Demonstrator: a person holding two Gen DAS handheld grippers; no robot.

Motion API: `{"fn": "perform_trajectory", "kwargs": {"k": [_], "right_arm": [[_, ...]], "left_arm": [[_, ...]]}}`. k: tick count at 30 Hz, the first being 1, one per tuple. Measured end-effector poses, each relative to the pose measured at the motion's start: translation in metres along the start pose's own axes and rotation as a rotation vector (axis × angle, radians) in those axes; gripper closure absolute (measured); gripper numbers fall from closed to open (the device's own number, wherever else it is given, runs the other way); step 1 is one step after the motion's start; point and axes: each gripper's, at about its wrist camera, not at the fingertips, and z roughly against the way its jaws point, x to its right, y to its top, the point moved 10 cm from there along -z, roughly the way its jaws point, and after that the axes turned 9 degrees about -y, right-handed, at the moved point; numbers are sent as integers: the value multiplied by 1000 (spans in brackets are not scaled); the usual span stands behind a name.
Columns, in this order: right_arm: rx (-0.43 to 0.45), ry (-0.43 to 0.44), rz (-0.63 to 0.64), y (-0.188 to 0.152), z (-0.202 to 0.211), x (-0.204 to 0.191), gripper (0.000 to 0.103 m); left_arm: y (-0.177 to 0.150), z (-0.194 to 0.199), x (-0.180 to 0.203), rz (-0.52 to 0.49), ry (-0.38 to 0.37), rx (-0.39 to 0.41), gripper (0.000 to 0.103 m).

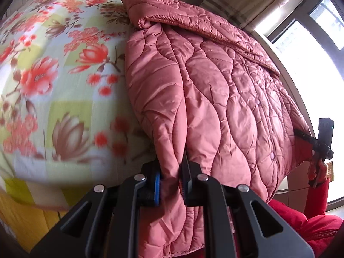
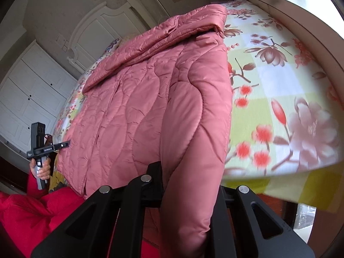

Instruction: Fold large clothes

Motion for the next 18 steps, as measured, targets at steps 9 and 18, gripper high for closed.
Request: {"fn": "perform_trajectory", "kwargs": {"k": [9, 18], "right_arm": [[29, 147, -106, -19, 22, -12, 91], [117, 417, -198, 51, 78, -38, 91]], "left_arm": [[12, 10, 3, 53, -124, 61, 89], [121, 68, 30, 43, -235, 225, 95]]}}
